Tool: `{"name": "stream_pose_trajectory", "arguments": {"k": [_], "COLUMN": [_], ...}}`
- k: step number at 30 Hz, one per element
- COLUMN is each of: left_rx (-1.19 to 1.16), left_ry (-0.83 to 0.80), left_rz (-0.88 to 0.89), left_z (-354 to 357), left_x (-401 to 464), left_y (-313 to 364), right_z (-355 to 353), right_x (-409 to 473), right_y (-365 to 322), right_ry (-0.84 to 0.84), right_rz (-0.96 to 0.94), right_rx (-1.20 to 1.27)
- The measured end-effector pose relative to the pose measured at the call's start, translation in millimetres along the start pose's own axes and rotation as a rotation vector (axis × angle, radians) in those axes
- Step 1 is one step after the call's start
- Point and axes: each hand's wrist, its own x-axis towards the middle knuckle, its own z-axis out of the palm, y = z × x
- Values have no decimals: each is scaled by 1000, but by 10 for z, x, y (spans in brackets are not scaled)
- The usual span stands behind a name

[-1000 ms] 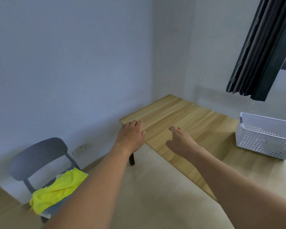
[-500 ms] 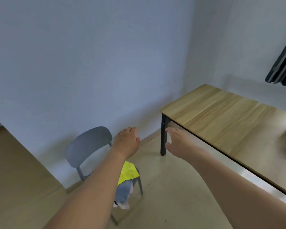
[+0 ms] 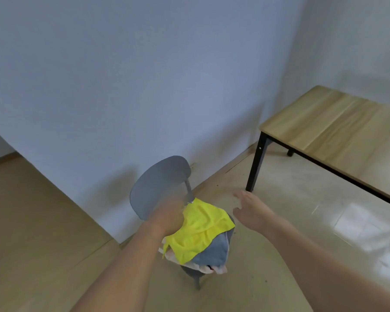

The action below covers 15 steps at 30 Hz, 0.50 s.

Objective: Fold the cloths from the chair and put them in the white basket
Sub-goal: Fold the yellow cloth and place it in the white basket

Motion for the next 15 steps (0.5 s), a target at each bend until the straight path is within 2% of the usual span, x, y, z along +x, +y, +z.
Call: {"name": "stream_pose_trajectory", "arguments": {"k": [6, 9, 15], "left_rx": [-33, -84, -359], "left_ry": [-128, -159, -144], "left_rz": [-42, -47, 51], "left_z": [28, 337, 1578], "left_x": [133, 439, 1837], "left_y": [-689, -888, -1248], "right_z": [644, 1047, 2253], "right_x": [213, 542, 1759], "right_y": [-145, -33, 651], "right_ry": [-115, -141, 17], "right_rz": [124, 169, 324], "right_rx": [61, 80, 171]}}
